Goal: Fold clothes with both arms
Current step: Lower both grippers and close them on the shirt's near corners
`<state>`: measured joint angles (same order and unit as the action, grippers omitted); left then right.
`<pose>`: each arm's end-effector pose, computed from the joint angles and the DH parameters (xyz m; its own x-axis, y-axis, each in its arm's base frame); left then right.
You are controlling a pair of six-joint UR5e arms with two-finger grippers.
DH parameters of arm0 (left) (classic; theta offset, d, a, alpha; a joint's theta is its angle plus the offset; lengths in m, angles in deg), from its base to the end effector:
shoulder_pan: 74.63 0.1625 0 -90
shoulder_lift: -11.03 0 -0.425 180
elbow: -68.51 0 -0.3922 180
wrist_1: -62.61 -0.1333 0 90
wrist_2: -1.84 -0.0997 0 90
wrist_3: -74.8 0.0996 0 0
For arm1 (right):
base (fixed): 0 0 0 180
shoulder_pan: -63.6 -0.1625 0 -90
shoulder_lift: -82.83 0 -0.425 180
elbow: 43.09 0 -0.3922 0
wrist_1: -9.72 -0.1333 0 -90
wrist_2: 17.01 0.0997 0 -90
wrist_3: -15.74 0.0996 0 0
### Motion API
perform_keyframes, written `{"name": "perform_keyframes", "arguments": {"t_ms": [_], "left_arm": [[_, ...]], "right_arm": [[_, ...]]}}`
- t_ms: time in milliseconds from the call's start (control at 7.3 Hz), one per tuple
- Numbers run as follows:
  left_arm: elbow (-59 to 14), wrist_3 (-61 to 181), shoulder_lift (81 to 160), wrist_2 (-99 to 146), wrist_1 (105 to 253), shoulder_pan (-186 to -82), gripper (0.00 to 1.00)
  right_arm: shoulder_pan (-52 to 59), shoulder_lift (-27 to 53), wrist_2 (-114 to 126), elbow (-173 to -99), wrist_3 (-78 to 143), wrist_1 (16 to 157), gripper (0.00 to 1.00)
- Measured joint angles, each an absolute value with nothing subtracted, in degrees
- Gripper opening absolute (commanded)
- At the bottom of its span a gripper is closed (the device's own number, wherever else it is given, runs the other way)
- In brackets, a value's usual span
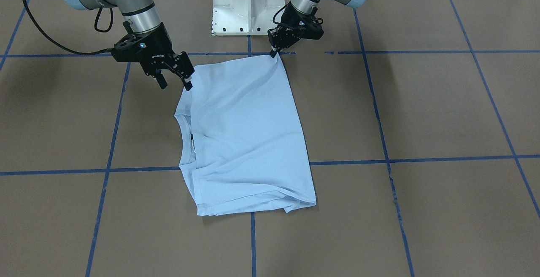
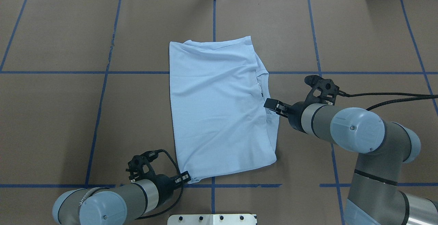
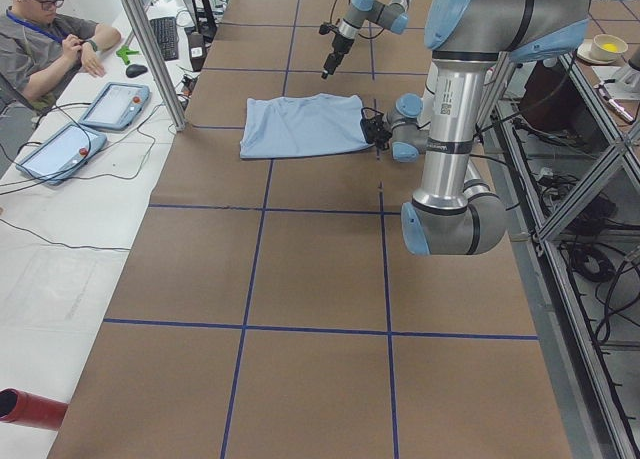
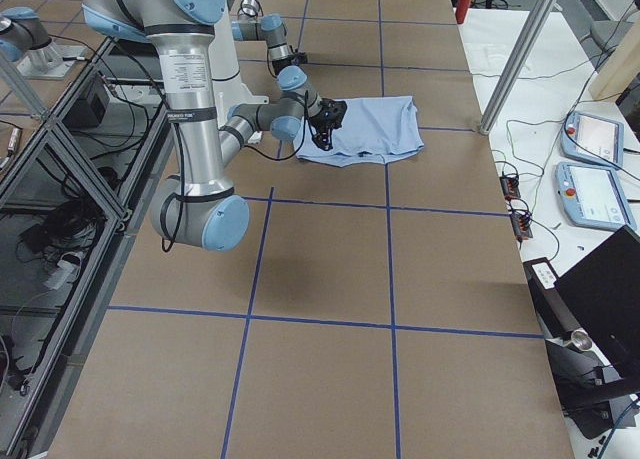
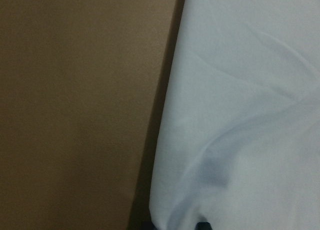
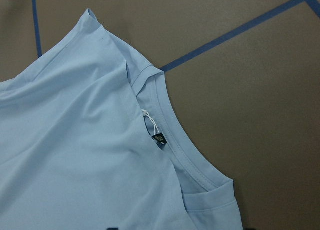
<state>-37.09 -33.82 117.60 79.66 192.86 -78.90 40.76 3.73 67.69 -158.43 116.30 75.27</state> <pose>0.5630 -0.1968 0.2954 0.1982 -0.3278 -0.9237 0.3552 0.9024 -0.2440 -0.4350 -0.3378 0.3096 0.3591 0.3492 0.8655 -0.5356 0.8366 -0.1154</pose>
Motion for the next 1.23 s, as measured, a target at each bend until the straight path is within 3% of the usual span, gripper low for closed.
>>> {"name": "perform_keyframes", "arguments": {"t_ms": [821,1232], "left_arm": [[-37.6,-33.5,117.6,79.8,192.9,-79.3,0.0],[-37.6,-33.8,117.6,80.0,193.0,-79.3,0.0]], "right_arm": [[53.9,4.0,55.3,-159.9,130.3,89.5,0.7],[56.0,7.8,53.3,-155.7,130.8,91.0,0.69]]}}
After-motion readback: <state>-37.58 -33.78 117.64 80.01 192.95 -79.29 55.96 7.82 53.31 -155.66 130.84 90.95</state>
